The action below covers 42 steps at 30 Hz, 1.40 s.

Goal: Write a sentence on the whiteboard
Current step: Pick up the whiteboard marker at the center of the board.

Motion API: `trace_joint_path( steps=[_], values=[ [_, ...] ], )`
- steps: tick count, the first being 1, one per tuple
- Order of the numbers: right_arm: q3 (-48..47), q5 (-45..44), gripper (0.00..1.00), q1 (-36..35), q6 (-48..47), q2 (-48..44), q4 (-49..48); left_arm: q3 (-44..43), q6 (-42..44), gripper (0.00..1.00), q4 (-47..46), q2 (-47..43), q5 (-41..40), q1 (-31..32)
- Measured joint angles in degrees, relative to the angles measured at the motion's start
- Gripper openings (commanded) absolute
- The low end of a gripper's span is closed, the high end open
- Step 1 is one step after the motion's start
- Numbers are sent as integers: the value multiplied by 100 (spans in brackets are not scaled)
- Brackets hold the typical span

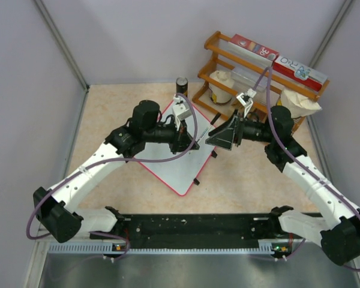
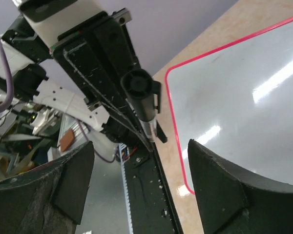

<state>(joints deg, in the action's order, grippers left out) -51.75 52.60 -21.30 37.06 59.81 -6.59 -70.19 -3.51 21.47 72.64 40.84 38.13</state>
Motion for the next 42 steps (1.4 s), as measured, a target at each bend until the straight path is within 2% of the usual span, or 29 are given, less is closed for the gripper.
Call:
trace_joint_path(
  steps=[5,6,19,24,25,26,28,30,32,35,38,42],
  values=[
    [-2,105,49,-426,13,184,-175,0,2,0,20,-17,28,2],
    [-2,107,48,-455,26,221,-210,0,2,0,20,-20,33,2],
    [-7,-4,45,-479,118,343,-461,2,2,0,90,-129,201,24],
    [-13,-4,29,-479,245,455,-647,24,-2,0,92,-129,223,61],
    [-13,13,20,-479,278,483,-686,31,-9,0,101,-129,212,61],
    [-13,24,16,-481,286,498,-715,37,-20,0,103,-129,197,61],
    [-33,103,0,-487,337,533,-752,57,-42,0,114,-129,138,61],
    [-57,118,0,-490,278,566,-745,63,-103,0,111,-131,127,63],
    [-68,120,0,-490,236,595,-732,72,-133,28,122,-140,87,66],
    [-85,74,0,-490,170,595,-662,85,-96,58,116,-144,20,83],
    [-122,-149,0,-490,2,575,-337,168,-92,70,122,-249,-184,111],
    [-273,-804,0,-490,-332,529,337,431,-120,75,107,-651,-581,125]
  ],
)
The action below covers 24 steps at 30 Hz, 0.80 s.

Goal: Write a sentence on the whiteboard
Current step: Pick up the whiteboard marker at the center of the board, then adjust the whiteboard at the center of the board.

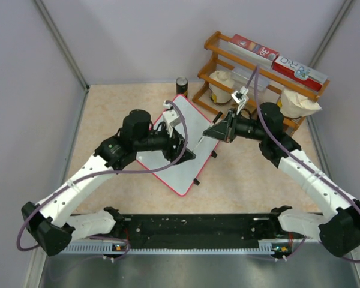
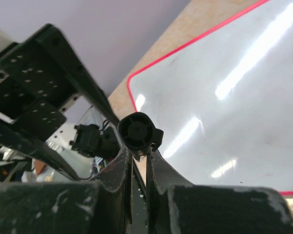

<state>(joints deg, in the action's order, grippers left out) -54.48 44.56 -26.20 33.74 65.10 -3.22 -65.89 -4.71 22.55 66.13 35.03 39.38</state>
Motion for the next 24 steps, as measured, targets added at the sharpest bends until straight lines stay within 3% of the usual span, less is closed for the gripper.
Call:
trace_joint_path(
  steps=[6,12,16,17,18,24],
  values=[
    [-15,-1078,0,210,-225,-205,846,391,-20,72,-85,-481,-734,83],
    [426,-1438,0,1266,-63,-525,1082,704,-192,60,-442,109,-1521,817],
    [719,-1510,0,1770,-28,-614,1346,835,-295,31,-852,999,-2186,1523],
    [754,-1515,0,1816,-24,-625,1416,837,-299,7,-962,1285,-2367,1703],
    [791,-1521,0,1829,-28,-640,1458,837,-297,0,-1108,1631,-2579,1864],
    [988,-1521,0,1862,-28,-743,1585,756,-358,0,-1340,3185,-3442,2275]
  ],
)
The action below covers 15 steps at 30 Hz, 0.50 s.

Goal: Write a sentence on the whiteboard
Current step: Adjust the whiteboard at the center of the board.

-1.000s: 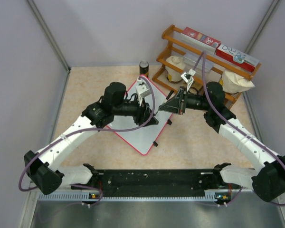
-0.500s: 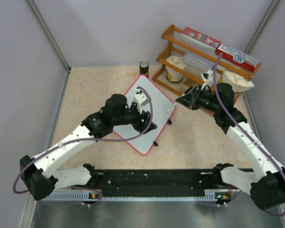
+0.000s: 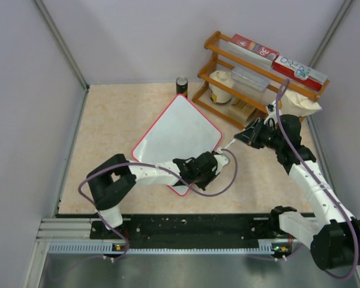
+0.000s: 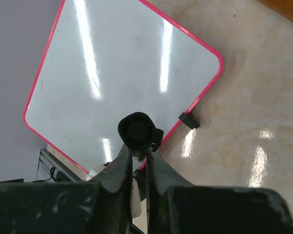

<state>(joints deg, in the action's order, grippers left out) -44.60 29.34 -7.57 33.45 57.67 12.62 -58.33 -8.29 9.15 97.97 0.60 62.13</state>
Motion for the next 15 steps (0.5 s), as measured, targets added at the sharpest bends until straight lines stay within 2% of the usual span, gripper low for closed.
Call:
trace_joint_path(
  steps=[3,9,15],
  values=[
    [79,-7,0,0,0,0,79,-55,-68,0,-81,452,-378,57],
    [109,-13,0,0,-31,0,122,-7,-269,0,-131,455,-1001,66],
    [111,-22,0,0,-55,13,138,275,-555,0,-210,269,-1272,68]
  ],
)
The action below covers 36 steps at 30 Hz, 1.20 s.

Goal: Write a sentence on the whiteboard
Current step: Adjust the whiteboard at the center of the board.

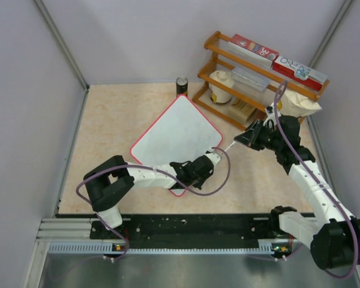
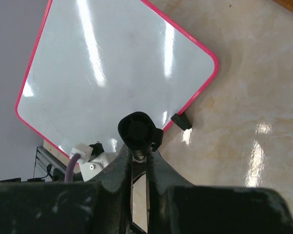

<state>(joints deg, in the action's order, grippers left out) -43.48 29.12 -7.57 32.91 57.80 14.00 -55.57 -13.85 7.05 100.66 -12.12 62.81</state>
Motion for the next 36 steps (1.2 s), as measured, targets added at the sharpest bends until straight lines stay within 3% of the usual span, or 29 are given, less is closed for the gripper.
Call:
trace_joint_path(
  steps=[14,30,31,34,35,36],
  values=[
    [79,98,0,0,-28,282,-181,977,-636,0,739,-1200,-435,0],
    [81,426,0,0,-37,339,-509,1392,-1084,1,1515,-2081,-562,-2],
    [81,442,0,0,-39,341,-516,1392,-1121,6,1552,-2210,-575,-2],
    [79,472,0,0,-44,341,-549,1390,-1259,38,1631,-2715,-603,-2],
    [79,483,0,0,-55,341,-560,1390,-1384,55,1650,-2929,-616,-2],
    [79,487,0,0,-63,341,-566,1390,-1440,60,1672,-3075,-627,-2]
  ],
)
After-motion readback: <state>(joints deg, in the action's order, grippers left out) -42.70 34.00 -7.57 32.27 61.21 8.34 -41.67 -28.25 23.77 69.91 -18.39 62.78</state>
